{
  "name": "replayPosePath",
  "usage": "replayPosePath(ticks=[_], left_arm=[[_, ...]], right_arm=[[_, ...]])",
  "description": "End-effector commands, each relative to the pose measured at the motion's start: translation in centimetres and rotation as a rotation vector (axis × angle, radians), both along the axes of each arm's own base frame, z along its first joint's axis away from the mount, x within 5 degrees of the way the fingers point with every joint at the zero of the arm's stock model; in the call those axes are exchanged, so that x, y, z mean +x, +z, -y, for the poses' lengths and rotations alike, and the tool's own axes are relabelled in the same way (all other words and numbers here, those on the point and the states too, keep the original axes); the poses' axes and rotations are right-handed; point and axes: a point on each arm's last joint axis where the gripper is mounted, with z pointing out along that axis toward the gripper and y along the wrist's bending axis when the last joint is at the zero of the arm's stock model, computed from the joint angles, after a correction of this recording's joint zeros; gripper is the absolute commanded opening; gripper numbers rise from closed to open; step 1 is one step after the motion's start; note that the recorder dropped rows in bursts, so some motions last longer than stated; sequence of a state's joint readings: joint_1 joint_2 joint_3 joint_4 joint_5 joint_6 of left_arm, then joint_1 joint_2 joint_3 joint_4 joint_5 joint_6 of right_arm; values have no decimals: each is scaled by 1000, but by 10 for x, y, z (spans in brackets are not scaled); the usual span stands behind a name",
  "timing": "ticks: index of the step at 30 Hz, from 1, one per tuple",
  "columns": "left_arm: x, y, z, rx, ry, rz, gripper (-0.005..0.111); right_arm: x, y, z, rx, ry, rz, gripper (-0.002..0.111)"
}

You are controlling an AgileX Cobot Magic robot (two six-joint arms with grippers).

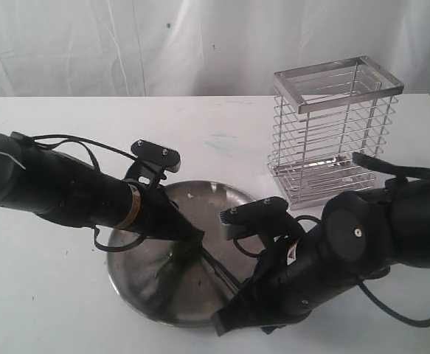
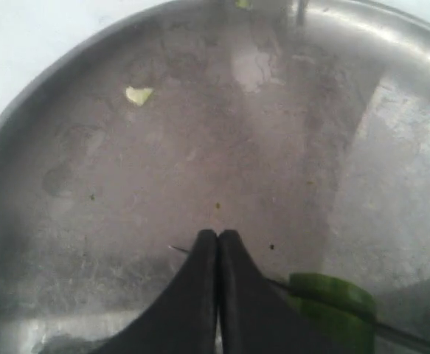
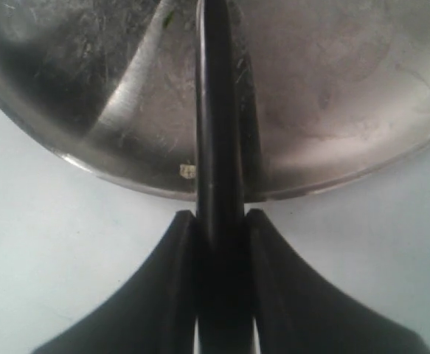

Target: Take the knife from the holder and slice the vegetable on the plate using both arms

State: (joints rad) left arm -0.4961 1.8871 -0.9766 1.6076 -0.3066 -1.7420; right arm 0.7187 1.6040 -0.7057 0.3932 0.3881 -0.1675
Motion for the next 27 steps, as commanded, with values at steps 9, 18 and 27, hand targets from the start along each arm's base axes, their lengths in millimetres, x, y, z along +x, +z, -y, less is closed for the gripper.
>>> replayPosePath(ticks=[9, 18, 27], left_arm=[[-1, -8, 3, 9, -40, -16, 0], [-6, 24, 5, -41, -80, 49, 0], [-16, 2, -13, 85, -15, 23, 0]], right_arm=[[10, -1, -10, -3, 21, 8, 0], [12, -1, -10, 4, 16, 24, 0], [16, 1, -14, 9, 18, 24, 0]])
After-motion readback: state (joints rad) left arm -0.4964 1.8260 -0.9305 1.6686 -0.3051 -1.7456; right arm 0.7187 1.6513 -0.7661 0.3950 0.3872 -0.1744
